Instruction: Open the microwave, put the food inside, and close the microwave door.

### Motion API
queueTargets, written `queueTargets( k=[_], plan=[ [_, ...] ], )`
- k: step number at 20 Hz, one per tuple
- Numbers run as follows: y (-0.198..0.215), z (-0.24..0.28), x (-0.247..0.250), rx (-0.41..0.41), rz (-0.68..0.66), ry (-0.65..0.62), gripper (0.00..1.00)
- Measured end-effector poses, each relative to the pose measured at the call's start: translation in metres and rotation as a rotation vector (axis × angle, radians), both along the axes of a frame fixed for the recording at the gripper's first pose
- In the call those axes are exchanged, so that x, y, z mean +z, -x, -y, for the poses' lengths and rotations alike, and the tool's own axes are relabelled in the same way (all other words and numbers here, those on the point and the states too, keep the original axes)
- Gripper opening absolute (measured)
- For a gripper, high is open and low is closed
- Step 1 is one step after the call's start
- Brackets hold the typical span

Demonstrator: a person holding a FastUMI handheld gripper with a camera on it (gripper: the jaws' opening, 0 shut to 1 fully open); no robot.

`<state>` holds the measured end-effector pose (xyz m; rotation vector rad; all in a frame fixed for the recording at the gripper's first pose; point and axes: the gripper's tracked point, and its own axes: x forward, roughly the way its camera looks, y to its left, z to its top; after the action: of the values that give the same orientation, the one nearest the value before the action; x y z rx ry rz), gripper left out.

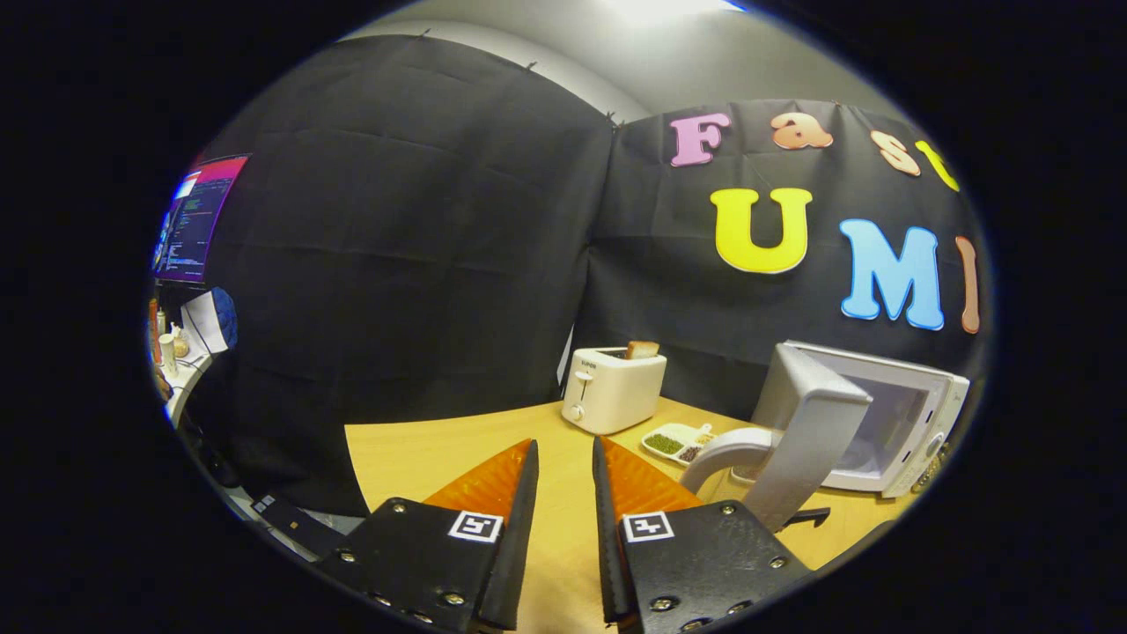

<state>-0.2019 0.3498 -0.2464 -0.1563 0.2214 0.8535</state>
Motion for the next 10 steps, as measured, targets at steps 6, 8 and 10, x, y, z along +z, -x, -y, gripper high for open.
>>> queueTargets(
  k=[6,8,10],
  plan=[
    [-0.021,0.015,-0.039,-0.068,-0.223,-0.004,0.01],
    [-0.031,0.034,-0.027,-0.122,-0.170,-0.013,0.01],
    [-0.041,0.054,-0.025,-0.154,-0.168,-0.014,0.01]
  ],
)
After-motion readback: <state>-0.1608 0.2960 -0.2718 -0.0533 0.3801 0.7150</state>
